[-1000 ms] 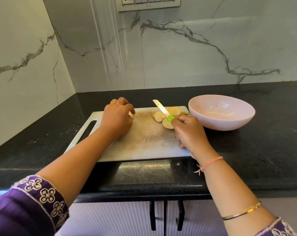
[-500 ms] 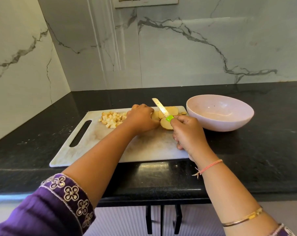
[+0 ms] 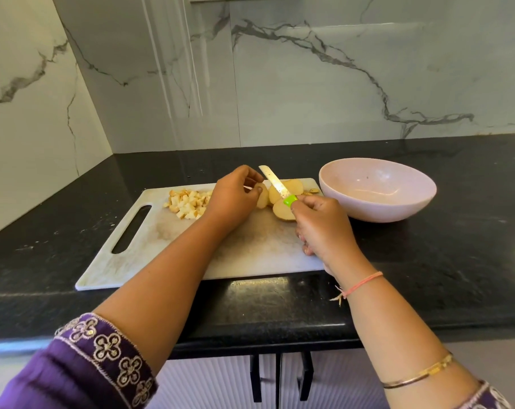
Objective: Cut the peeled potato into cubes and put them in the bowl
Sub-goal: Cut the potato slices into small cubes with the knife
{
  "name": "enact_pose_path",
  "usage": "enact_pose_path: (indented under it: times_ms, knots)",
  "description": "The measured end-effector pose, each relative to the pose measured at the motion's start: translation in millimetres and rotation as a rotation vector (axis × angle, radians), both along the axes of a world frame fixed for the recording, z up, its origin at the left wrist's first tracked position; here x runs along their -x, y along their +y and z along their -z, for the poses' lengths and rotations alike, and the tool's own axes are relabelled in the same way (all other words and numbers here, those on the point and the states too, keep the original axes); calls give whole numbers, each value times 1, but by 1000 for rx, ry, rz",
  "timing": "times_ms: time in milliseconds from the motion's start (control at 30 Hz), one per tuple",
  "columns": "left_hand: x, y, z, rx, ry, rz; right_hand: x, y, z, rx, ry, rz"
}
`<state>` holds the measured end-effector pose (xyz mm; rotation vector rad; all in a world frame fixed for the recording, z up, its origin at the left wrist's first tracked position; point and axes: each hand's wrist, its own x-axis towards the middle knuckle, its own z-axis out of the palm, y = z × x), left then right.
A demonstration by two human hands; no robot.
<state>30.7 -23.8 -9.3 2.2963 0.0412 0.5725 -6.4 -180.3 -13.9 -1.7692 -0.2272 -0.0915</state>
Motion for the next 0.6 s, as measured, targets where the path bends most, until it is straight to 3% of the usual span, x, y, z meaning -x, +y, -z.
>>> enact_pose_path:
  times_ms: [200, 367, 600]
  knots:
    - [6, 4, -2, 45, 13, -48, 1, -1, 2, 11, 5, 6]
    - [17, 12, -1, -156, 182, -64, 2, 0, 0, 72, -23, 23]
    - [30, 16, 1, -168, 236, -17, 8, 11, -3, 437, -162, 34]
